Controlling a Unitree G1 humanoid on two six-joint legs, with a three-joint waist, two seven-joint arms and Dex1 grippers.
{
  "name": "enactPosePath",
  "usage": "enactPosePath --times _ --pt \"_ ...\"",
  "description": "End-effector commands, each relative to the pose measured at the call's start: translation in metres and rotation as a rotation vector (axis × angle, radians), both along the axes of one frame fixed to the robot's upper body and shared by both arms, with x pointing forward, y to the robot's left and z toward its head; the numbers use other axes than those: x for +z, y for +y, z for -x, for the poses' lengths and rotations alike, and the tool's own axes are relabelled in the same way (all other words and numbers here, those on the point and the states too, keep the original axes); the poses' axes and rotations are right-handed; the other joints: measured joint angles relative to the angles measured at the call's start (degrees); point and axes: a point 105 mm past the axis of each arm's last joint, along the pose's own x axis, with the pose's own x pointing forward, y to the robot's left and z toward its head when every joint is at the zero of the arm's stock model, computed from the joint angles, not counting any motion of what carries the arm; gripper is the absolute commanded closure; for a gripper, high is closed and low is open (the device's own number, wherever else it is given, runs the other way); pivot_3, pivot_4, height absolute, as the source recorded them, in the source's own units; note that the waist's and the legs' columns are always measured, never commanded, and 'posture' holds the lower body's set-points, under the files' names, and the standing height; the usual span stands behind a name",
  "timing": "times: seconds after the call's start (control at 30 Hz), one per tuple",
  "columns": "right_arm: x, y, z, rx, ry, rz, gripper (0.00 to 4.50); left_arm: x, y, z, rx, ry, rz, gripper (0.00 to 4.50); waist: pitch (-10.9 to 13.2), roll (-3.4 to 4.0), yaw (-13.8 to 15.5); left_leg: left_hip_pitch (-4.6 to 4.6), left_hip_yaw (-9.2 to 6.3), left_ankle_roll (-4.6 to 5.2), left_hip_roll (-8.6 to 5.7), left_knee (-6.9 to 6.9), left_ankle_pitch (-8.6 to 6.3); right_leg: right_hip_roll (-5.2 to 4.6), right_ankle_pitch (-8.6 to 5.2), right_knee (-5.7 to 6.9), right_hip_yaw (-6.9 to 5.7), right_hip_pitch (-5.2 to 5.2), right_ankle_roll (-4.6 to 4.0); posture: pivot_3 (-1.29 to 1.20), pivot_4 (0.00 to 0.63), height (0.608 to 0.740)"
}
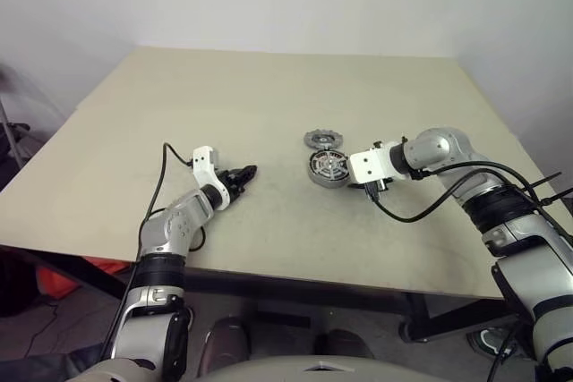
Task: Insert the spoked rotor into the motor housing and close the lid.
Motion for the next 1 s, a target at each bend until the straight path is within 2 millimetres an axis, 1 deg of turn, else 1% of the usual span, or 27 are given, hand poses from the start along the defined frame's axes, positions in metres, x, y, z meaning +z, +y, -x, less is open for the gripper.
enactPosePath --times 0.03,0.23,0.37,0.4,0.43,0.57,0.6,0.8,0.9,0.97,1.0 --pt "0.009 0.007 -0.005 0.006 -0.021 -0.037 2.33 -0.012 0.004 0.007 0.013 0.049 -0.022 2.05 0.0 0.0 -0.1 -0.01 0.0 0.04 0.02 0.08 -0.03 0.0 0.0 0.02 0.0 0.01 0.0 0.0 0.0 0.74" --pt "-0.01 0.008 -0.003 -0.007 0.006 -0.033 2.33 -0.011 0.005 0.005 0.018 0.043 -0.031 2.05 0.0 0.0 -0.1 0.02 0.01 -0.09 0.04 0.33 -0.15 -0.02 0.0 0.26 0.01 0.04 0.0 0.0 0.0 0.74" --pt "-0.013 0.006 -0.007 -0.019 0.0 -0.025 2.33 -0.013 0.003 0.005 0.014 0.047 -0.039 2.05 0.0 0.0 -0.2 0.21 0.01 -0.14 0.04 0.35 -0.13 -0.03 0.0 0.36 0.03 0.19 0.0 0.0 0.0 0.74" --pt "-0.014 0.005 -0.008 -0.021 -0.002 -0.02 2.7 -0.013 0.003 0.005 0.014 0.048 -0.039 2.05 0.0 0.0 -0.3 0.28 0.01 -0.15 0.04 0.35 -0.13 -0.03 0.0 0.36 0.03 0.25 0.0 0.0 0.0 0.74" --pt "-0.015 0.004 -0.008 -0.017 0.001 -0.016 2.9 -0.013 0.003 0.005 0.014 0.048 -0.04 2.05 0.0 0.0 -0.3 0.36 0.01 -0.17 0.04 0.35 -0.13 -0.03 0.0 0.37 0.04 0.32 0.01 0.0 0.0 0.74" --pt "-0.015 0.005 -0.012 -0.032 -0.013 -0.026 4.19 -0.012 0.004 0.004 0.017 0.046 -0.041 2.05 -0.1 -0.08 -0.5 0.44 0.01 -0.18 0.02 0.34 -0.12 -0.04 -0.01 0.36 0.04 0.41 0.01 0.0 0.0 0.74" --pt "-0.015 0.004 -0.013 -0.032 -0.018 -0.02 4.4 -0.012 0.004 0.004 0.018 0.045 -0.042 2.05 -0.1 -0.1 -0.6 0.47 0.0 -0.18 0.03 0.34 -0.12 -0.03 -0.01 0.36 0.04 0.44 0.01 0.0 0.0 0.74" --pt "-0.015 0.005 -0.015 -0.033 -0.008 -0.039 4.45 -0.013 0.004 0.006 0.022 0.046 -0.044 2.05 -0.1 -0.09 -1.3 0.49 0.0 -0.23 0.02 0.36 -0.09 -0.04 0.0 0.39 0.05 0.45 0.01 0.0 0.0 0.74" --pt "-0.01 0.008 -0.018 -0.059 -0.014 -0.082 4.45 -0.015 0.003 0.008 0.022 0.049 -0.045 2.05 -0.1 -0.09 -1.4 0.49 -0.01 -0.23 0.01 0.36 -0.09 -0.04 0.0 0.39 0.06 0.45 0.01 0.0 0.0 0.74" --pt "-0.003 0.012 -0.021 -0.112 0.015 -0.168 4.45 -0.016 0.002 0.008 0.023 0.053 -0.046 2.05 -0.1 -0.09 -1.4 0.5 -0.01 -0.23 0.02 0.36 -0.09 -0.03 0.0 0.39 0.06 0.44 0.01 0.0 0.0 0.74" --pt "0.006 0.018 -0.024 -0.185 0.055 -0.268 4.45 -0.016 0.002 0.009 0.024 0.054 -0.047 2.05 0.0 -0.07 -1.4 0.49 -0.01 -0.23 0.02 0.35 -0.09 -0.03 0.0 0.4 0.06 0.44 0.01 0.0 0.0 0.74"
